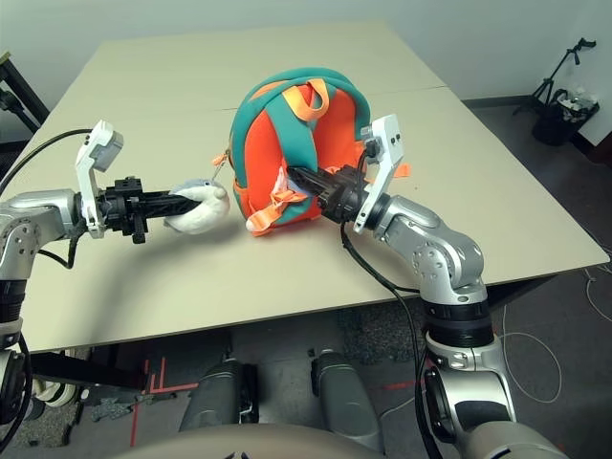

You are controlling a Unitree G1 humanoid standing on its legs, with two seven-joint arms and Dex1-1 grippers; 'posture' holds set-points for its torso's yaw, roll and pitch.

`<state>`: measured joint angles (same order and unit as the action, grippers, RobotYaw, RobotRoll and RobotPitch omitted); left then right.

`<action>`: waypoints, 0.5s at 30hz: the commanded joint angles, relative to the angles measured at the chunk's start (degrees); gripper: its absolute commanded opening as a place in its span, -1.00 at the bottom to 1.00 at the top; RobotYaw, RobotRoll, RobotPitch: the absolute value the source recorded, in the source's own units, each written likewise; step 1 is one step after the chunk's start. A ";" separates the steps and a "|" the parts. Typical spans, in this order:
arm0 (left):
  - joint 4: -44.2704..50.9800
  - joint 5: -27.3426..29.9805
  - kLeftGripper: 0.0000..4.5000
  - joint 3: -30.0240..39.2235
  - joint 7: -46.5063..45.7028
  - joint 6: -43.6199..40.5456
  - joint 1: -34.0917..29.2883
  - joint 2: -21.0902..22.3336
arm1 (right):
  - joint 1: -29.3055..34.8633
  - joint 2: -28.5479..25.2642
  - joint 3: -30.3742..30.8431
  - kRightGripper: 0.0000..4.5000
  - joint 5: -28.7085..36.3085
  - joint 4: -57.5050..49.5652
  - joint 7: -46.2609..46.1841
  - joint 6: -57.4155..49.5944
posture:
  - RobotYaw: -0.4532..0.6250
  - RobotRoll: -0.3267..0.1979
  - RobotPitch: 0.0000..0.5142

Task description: Put the pencil case into the backpack and zip it.

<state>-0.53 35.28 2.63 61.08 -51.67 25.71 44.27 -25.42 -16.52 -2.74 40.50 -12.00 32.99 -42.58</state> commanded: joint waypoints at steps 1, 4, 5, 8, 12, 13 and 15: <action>-0.53 0.08 -0.98 0.12 -0.98 -0.95 -0.97 -0.52 | -0.56 0.43 1.05 -0.98 0.15 -0.34 0.95 0.30 | -0.28 0.25 -0.74; -1.53 -1.19 -0.98 -0.02 -1.66 -0.09 -1.56 -0.17 | -0.45 0.48 1.13 -0.98 -0.02 -0.31 0.98 0.38 | -0.28 0.25 -0.73; -1.53 -1.31 -0.98 -0.02 -1.69 0.11 -1.79 -0.06 | -0.40 0.49 1.13 -0.98 -0.05 -0.36 0.99 0.36 | -0.28 0.25 -0.73; -2.22 2.41 -0.67 5.10 -3.40 -1.12 -0.50 -1.66 | -0.23 0.18 1.29 -0.98 -0.21 -0.57 1.29 0.17 | -0.28 0.25 -0.73; -4.03 6.84 0.01 12.48 -5.03 -3.08 1.19 -1.86 | 0.04 -2.29 1.00 -0.34 -0.26 -0.48 3.24 -0.47 | -0.28 0.25 -0.72; -4.21 7.22 0.17 13.60 -5.02 -3.24 0.93 -1.44 | 0.12 -3.35 0.92 -0.17 -0.17 -0.64 4.22 -0.72 | -0.28 0.25 -0.71; -4.42 8.65 0.53 16.20 -5.26 -4.46 0.30 -0.84 | 0.30 -6.00 1.30 0.18 -0.30 -1.41 6.76 -0.95 | -0.28 0.25 -0.71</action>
<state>-3.86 42.66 17.01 56.42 -55.01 26.42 42.71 -25.37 -21.65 -2.38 40.03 -12.12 37.99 -43.07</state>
